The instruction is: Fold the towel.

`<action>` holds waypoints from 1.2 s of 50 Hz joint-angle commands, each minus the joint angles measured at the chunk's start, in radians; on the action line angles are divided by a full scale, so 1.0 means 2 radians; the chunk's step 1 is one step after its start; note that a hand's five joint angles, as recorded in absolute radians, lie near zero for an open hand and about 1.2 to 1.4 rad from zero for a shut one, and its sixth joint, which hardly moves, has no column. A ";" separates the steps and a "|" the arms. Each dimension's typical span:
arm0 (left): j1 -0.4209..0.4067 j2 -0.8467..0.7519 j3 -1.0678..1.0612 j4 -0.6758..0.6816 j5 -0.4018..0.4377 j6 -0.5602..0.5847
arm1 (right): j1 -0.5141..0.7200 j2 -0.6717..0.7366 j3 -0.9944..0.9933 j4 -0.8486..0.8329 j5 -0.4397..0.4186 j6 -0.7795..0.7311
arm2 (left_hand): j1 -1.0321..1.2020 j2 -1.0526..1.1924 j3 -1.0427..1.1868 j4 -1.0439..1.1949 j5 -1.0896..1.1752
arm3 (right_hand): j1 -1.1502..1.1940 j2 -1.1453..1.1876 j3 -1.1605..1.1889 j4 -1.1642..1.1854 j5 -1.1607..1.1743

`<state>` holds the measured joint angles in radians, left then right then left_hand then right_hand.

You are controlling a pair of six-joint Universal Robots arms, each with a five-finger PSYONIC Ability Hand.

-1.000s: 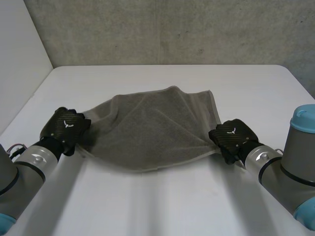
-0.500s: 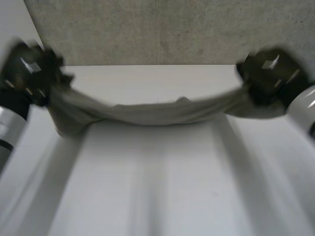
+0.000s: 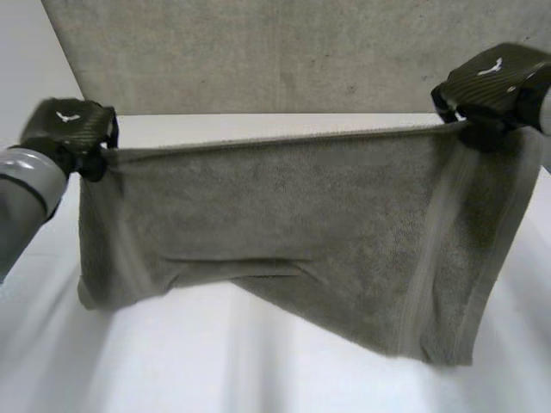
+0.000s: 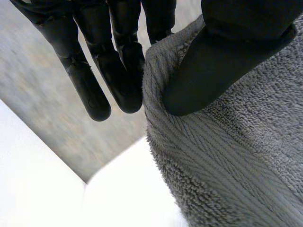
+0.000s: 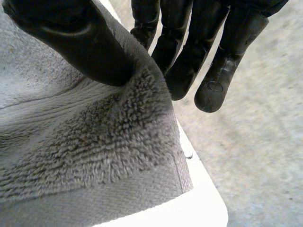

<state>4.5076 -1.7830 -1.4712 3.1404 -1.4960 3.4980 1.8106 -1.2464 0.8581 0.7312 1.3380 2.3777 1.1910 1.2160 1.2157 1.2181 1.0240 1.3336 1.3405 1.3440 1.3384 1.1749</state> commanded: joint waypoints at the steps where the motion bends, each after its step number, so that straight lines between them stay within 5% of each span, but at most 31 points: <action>1: -0.010 -0.069 0.127 -0.044 -0.001 0.004 | 0.014 0.082 -0.134 -0.013 0.017 -0.005 | 0.103 0.090 0.090 0.089 0.099 | 0.031 0.028 0.026 0.029 0.023; 4: -0.013 -0.073 0.212 -0.025 -0.005 -0.003 | 0.020 0.097 -0.202 -0.033 0.039 0.000 | 0.103 0.090 0.090 0.089 0.099 | 0.031 0.028 0.026 0.029 0.023; 6: -0.023 -0.068 0.284 0.045 -0.023 -0.012 | 0.043 0.116 -0.335 -0.124 0.104 0.029 | 0.103 0.090 0.090 0.089 0.099 | 0.031 0.028 0.026 0.029 0.023; 9: -0.031 -0.062 0.306 0.087 -0.040 -0.024 | 0.055 0.107 -0.391 -0.213 0.154 0.070 | 0.103 0.090 0.090 0.089 0.099 | 0.031 0.028 0.026 0.029 0.023; 13: -0.032 -0.024 0.315 0.176 -0.085 -0.064 | 0.053 0.078 -0.378 -0.225 0.145 0.087 | 0.103 0.090 0.090 0.089 0.099 | 0.031 0.028 0.026 0.029 0.023; 20: -0.031 -0.014 0.268 0.147 -0.086 -0.072 | 0.049 0.050 -0.240 -0.137 0.054 0.077 | 0.103 0.090 0.090 0.089 0.099 | 0.031 0.028 0.026 0.029 0.023; 28: -0.027 -0.016 0.122 0.126 -0.047 -0.069 | 0.052 0.046 -0.076 -0.080 0.042 0.072 | 0.103 0.090 0.090 0.089 0.099 | 0.031 0.028 0.026 0.029 0.023; 35: -0.023 -0.059 -0.047 0.193 0.026 -0.062 | 0.056 0.051 0.073 -0.106 0.027 0.072 | 0.103 0.090 0.090 0.089 0.099 | 0.031 0.028 0.026 0.029 0.023; 42: -0.016 -0.132 -0.130 0.259 0.035 -0.005 | 0.057 0.100 0.236 -0.211 0.015 0.061 | 0.103 0.090 0.090 0.089 0.099 | 0.031 0.028 0.026 0.029 0.023; 51: 0.008 -0.111 -0.176 0.266 0.034 0.109 | 0.052 0.089 0.283 -0.242 0.016 0.041 | 0.103 0.090 0.090 0.089 0.099 | 0.031 0.028 0.026 0.029 0.023; 60: 0.016 -0.020 -0.191 0.260 0.034 0.114 | 0.048 0.002 0.303 -0.240 0.019 0.041 | 0.103 0.090 0.090 0.089 0.099 | 0.031 0.028 0.026 0.029 0.023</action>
<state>4.5329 -1.9327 -1.8398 3.6727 -1.4272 3.7264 1.9089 -1.1521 1.4544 0.2375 1.3693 2.4582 1.1989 1.2172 1.2168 1.2185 1.0335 1.3348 1.3406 1.3490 1.3384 1.1870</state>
